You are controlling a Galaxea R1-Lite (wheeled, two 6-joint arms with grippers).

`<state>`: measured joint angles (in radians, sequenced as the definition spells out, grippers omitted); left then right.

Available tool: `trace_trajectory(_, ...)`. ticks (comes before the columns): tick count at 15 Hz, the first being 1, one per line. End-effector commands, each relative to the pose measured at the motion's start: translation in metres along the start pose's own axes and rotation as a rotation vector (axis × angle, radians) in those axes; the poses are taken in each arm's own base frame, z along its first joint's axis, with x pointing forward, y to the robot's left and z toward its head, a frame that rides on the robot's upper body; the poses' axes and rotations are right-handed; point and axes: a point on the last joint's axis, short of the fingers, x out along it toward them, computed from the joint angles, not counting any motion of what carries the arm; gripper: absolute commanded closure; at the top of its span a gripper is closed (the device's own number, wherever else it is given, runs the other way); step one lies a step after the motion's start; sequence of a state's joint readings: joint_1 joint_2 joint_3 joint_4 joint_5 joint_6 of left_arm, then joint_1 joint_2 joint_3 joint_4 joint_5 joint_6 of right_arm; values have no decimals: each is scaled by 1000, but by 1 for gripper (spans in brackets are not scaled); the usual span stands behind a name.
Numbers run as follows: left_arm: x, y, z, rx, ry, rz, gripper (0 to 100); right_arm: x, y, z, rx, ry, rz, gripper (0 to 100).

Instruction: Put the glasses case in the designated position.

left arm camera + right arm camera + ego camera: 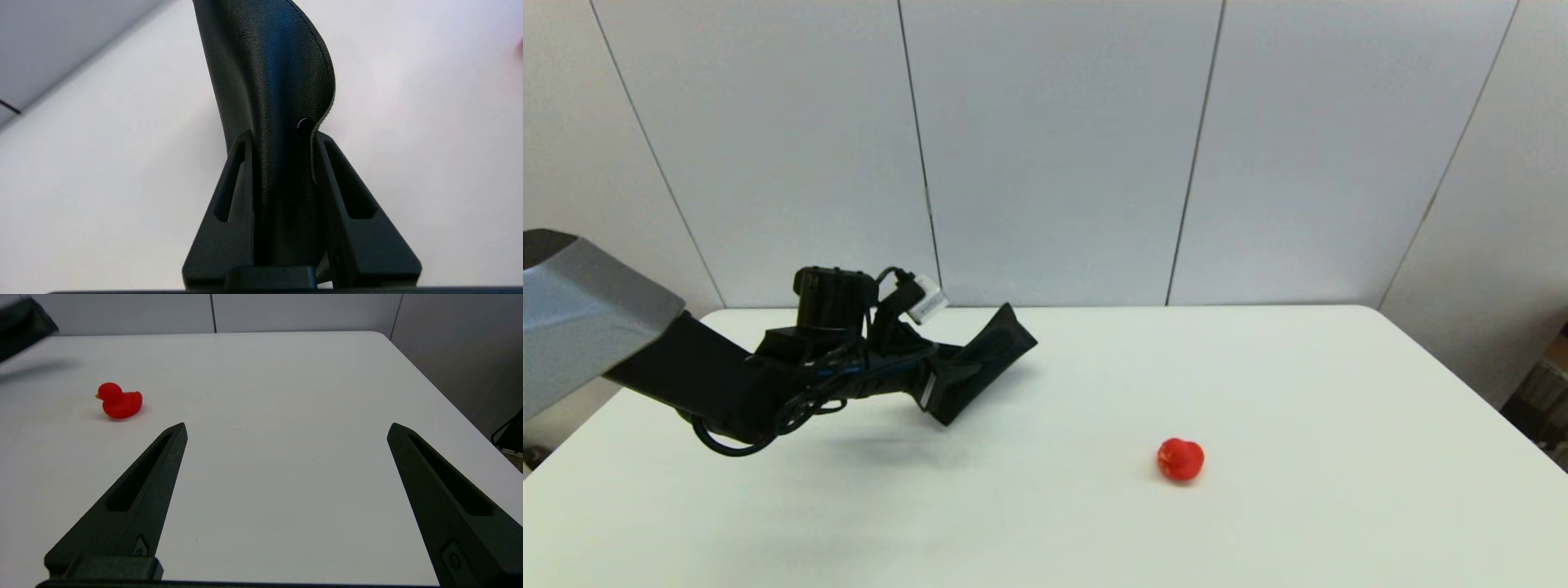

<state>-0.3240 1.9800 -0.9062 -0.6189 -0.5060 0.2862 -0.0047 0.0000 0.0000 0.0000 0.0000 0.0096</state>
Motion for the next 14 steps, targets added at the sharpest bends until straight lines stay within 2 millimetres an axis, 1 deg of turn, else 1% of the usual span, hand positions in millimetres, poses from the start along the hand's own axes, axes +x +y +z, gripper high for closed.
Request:
trace_trajectory(1,-33,-12,60,-184,-179,8,100,0,0,0,-2,0,0,0)
trace_trajectory(3,-39,-14,71,-266,-189,32,100,0,0,0,1,2,0,0)
trace_trajectory(5,-40,-14,75,-339,-115,106,100,0,0,0,1,-2,0,0)
trace_trajectory(7,-40,-13,74,-366,-75,159,100,0,0,0,1,0,0,0)
trace_trajectory(9,-41,-13,78,-358,-90,160,100,0,0,0,1,0,-1,0)
trace_trajectory(12,-39,-21,104,-315,-162,125,100,0,0,0,1,0,0,0)
trace_trajectory(14,-36,-29,116,-296,-190,98,100,0,0,0,-2,2,0,0)
